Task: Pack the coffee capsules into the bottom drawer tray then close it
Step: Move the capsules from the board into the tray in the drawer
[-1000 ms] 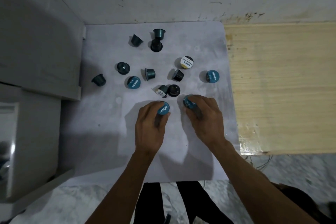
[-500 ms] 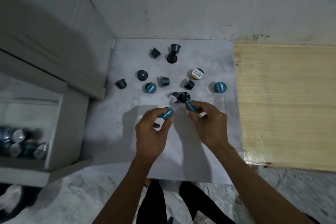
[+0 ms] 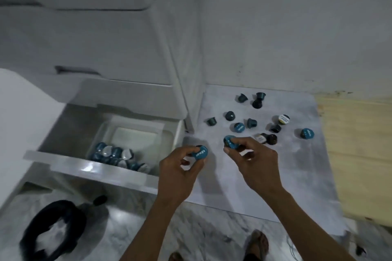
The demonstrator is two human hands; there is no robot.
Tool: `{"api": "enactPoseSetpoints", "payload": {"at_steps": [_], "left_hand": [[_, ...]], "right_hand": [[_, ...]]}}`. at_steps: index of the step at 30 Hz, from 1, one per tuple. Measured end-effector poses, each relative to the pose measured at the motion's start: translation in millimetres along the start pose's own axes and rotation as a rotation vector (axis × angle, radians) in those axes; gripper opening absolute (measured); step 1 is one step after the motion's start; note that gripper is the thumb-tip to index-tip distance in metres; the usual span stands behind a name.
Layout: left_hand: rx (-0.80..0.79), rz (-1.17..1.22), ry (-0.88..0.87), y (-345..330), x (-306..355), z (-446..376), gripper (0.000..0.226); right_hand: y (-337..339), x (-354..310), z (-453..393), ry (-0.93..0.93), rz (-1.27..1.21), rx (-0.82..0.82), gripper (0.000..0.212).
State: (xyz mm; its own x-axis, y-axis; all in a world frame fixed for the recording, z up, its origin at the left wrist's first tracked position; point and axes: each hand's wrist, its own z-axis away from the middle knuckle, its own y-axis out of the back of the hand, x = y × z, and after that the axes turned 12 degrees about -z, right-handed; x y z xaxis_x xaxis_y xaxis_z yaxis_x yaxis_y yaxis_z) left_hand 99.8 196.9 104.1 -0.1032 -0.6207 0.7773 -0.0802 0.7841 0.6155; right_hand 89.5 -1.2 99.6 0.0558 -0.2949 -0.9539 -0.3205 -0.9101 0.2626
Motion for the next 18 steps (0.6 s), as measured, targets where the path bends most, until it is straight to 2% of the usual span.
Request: {"api": "enactPoseSetpoints", "payload": {"at_steps": [5, 10, 18], "left_hand": [[-0.017, -0.073, -0.039, 98.0, -56.5, 9.4, 0.027], [-0.020, -0.087, 0.021, 169.4, -103.8, 7.5, 0.026], [-0.095, -0.144, -0.001, 194.9, -146.0, -44.4, 0.024]], "right_hand": [[-72.1, -32.4, 49.1, -0.030, -0.037, -0.036, 0.023], [-136.4, -54.2, 73.3, -0.015, -0.039, -0.076, 0.026], [-195.6, -76.0, 39.7, -0.026, 0.006, -0.125, 0.024]]}}
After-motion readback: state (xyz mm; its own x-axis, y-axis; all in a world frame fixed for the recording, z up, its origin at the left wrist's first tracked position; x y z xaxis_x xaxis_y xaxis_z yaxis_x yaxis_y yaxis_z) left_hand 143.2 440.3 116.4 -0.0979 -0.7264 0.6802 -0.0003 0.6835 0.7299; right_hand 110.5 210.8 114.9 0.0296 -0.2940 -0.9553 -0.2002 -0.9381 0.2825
